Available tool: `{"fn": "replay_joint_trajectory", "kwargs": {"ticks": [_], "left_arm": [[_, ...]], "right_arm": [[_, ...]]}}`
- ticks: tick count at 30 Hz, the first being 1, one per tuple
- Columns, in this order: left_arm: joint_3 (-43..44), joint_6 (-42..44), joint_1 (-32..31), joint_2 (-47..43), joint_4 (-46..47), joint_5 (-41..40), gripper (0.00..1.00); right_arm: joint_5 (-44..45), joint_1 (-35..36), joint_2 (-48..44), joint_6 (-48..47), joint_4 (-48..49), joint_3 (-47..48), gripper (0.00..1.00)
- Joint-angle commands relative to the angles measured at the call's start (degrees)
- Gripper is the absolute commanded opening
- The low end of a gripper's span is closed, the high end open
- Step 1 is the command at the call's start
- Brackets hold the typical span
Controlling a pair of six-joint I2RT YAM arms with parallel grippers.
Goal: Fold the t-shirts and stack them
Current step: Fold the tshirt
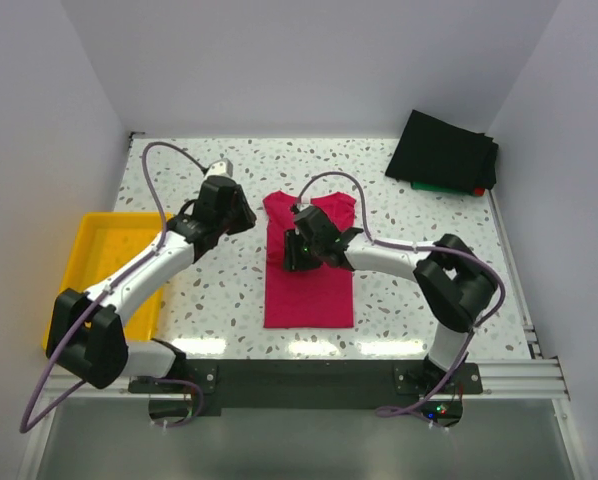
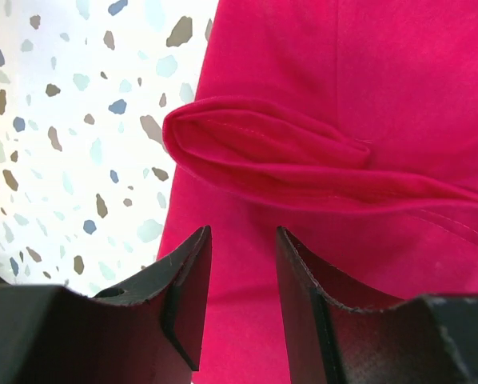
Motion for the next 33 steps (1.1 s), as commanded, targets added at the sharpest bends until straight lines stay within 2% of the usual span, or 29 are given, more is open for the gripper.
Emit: {"fn": "replay_joint_trajectory", "kwargs": {"ticks": [1, 13, 21, 27, 31, 33], "left_arm": [[0.35, 0.03, 0.53, -3.64, -2.65, -1.18, 0.35], [-1.93, -0.15, 0.53, -7.42, -3.79, 0.84, 0.35], [-6.76, -1.38, 0.53, -8.56, -0.28, 6.8, 0.35], [-11.42, -3.48, 0.53, -7.78, 7.27, 13.49, 0.34], [-13.71, -4.63, 0.44, -6.37, 11.93, 16.13, 0.34], [-14.15, -5.16, 0.36, -4.88, 14.66, 17.71, 0.34]], "right_arm": [[-1.98, 0.33, 1.34, 1.45, 4.01, 2.41, 0.41], [1.1, -0.99, 11.97, -1.1, -1.17, 14.62, 0.41], [1.54, -1.78, 14.26, -1.19, -2.06, 15.33, 0.4], [-1.79, -4.5, 9.97, -0.92, -1.79, 15.51, 0.41], [-7.85, -10.29, 4.78, 0.65, -0.57, 12.71, 0.41], [-8.22, -11.88, 1.37, 0.75, -0.56, 11.21, 0.41]]}}
